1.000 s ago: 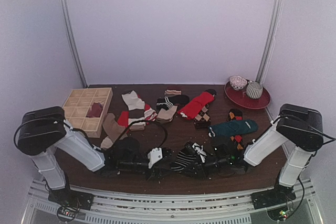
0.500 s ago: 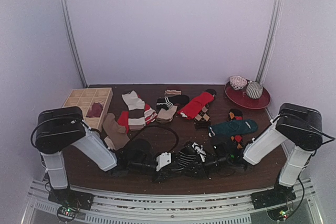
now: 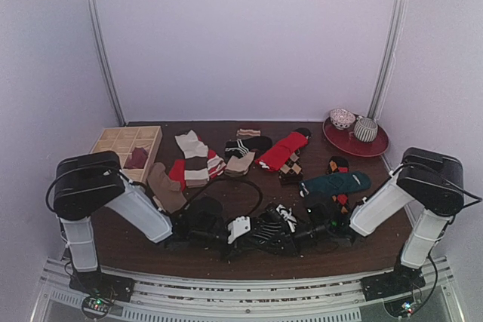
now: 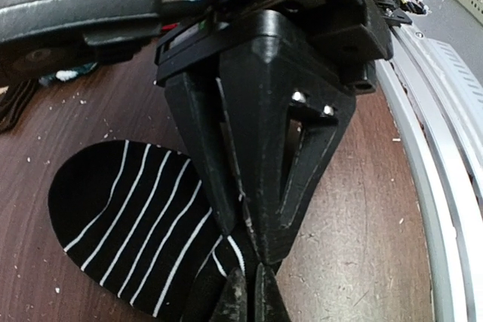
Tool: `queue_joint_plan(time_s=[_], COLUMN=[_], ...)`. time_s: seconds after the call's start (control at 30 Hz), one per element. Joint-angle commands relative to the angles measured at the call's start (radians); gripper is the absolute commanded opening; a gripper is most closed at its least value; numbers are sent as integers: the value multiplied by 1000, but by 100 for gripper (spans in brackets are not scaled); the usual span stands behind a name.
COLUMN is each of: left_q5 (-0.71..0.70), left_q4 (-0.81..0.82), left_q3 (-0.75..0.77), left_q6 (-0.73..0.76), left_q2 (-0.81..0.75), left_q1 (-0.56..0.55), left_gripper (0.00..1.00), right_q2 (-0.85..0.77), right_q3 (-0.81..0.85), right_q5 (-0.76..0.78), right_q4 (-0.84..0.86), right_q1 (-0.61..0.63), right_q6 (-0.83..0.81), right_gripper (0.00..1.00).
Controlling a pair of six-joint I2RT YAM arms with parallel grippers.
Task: Roll the socks
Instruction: Roll a pair of socks at the center of the board.
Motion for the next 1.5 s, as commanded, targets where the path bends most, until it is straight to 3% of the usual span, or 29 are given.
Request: queue_joint_plan(time_s=[0.0,0.13,0.33,0.5,0.67,1.0,1.13,1.27,1.33,1.43,1.47], left_q5=[-32,28,219,243,262,270,276,278,270,188,154], left_q4=[-265,-386,-342,-434,-482,-478,-476,-475,-472,-472,-470], left_q3=[20,42,-4,37,65,44,46,57,59,52,50], left_q6=[-119,-239,-412,-427,-426,-422,-414,-407,-403,-394,-382], left_q2=[9,47,62,70,72,75,77,88,85,47,27], left_q1=[-1,5,21,24,29,40,40,44,45,47,48], left_gripper=[0,0,0,0,0,0,0,0,0,0,6], right_q2=[21,-69,-353,-481,-441,-244,-211,-176,-152,-142,-145], right_q3=[-31,-28,-102,-149,-124,-67,-48,-22,-2,-18,-34], right_q5=[12,57,205,417,579,680,685,660,655,606,582], right_q4=[-288,-309,-225,-178,-186,-145,-167,-197,-225,-215,-199], right_q1=[3,3,20,161,305,362,362,363,361,354,348], right_q6=[-29,-73,-181,-395,-586,-640,-637,-605,-557,-456,-416], right_gripper=[14,23,34,39,42,43,38,20,15,12,11])
